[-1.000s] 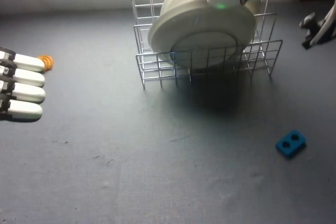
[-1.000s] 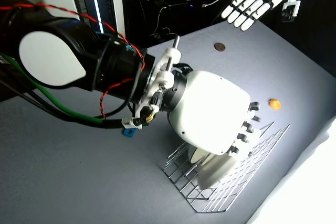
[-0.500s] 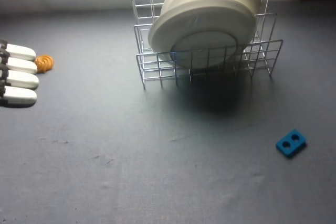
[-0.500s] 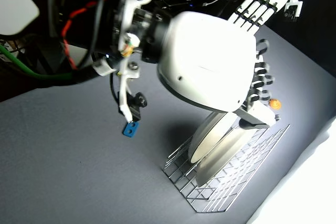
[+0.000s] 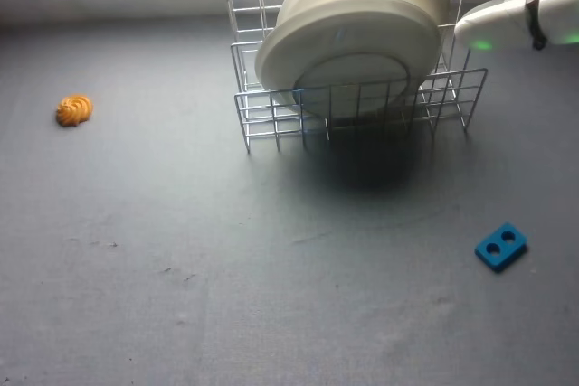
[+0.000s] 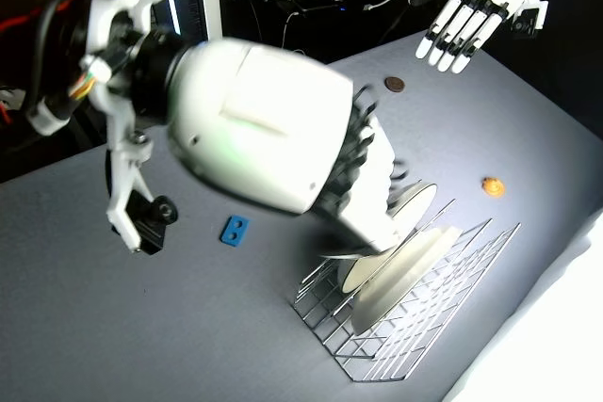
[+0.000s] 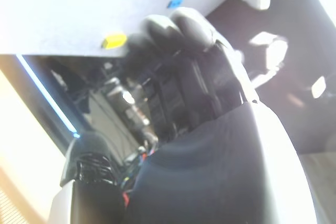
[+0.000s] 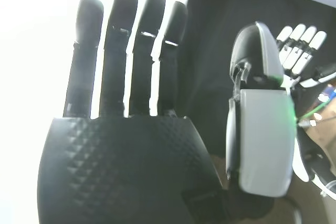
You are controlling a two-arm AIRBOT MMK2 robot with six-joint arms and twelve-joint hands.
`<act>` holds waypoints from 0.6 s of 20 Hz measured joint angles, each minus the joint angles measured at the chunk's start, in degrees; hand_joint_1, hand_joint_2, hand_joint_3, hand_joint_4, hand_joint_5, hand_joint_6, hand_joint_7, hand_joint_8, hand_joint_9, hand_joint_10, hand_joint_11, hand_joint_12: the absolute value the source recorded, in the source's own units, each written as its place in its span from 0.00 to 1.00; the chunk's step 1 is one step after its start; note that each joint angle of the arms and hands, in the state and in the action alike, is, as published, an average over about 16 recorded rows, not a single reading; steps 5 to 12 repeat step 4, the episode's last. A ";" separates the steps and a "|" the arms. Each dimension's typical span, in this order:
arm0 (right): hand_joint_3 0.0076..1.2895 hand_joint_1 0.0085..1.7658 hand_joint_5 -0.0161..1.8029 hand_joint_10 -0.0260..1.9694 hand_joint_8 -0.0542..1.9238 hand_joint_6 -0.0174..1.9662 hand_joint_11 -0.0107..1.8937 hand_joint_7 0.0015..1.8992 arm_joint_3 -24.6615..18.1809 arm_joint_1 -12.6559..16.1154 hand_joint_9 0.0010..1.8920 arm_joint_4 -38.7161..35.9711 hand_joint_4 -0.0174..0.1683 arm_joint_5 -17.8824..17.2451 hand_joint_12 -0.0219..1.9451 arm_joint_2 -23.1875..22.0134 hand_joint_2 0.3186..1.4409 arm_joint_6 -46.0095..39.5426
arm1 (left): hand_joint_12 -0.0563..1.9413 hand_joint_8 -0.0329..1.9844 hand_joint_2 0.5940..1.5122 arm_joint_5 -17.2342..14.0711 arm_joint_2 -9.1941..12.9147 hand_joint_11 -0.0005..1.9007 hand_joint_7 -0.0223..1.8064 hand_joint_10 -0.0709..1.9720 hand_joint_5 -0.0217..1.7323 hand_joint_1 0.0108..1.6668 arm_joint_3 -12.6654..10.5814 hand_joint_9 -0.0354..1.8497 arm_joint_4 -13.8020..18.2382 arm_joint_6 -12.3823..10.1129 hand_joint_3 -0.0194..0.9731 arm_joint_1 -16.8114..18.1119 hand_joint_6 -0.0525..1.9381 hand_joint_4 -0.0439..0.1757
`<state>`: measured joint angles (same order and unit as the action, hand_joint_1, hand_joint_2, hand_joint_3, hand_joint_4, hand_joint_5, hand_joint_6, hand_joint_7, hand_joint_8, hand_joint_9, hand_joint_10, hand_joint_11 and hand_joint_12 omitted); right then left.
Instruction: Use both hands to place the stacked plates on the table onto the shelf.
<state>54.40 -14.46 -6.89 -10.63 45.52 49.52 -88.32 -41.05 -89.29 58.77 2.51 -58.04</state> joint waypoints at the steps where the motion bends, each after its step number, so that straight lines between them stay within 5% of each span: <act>1: 0.00 0.37 0.55 0.59 0.56 0.53 0.48 0.56 -0.24 -0.45 0.57 0.59 0.10 -0.27 0.86 -0.41 0.71 0.78 | 0.65 0.55 0.67 -0.01 -0.02 0.41 0.50 0.56 0.46 0.12 -0.08 0.49 -0.25 -0.02 0.04 -0.13 0.53 0.30; 4: 0.00 0.32 0.58 0.76 0.72 0.68 0.57 0.59 -0.76 -1.70 0.60 1.83 0.10 -0.68 0.93 -1.38 0.73 1.88 | 0.83 0.73 0.70 -0.04 -0.08 0.53 0.63 0.72 0.58 0.16 -0.43 0.60 -0.98 -0.07 0.04 -0.63 0.68 0.33; 12: 0.00 0.32 0.58 0.76 0.72 0.68 0.57 0.59 -0.76 -1.70 0.60 1.83 0.10 -0.68 0.93 -1.38 0.73 1.88 | 0.83 0.73 0.70 -0.04 -0.08 0.53 0.63 0.72 0.58 0.16 -0.43 0.60 -0.98 -0.07 0.04 -0.63 0.68 0.33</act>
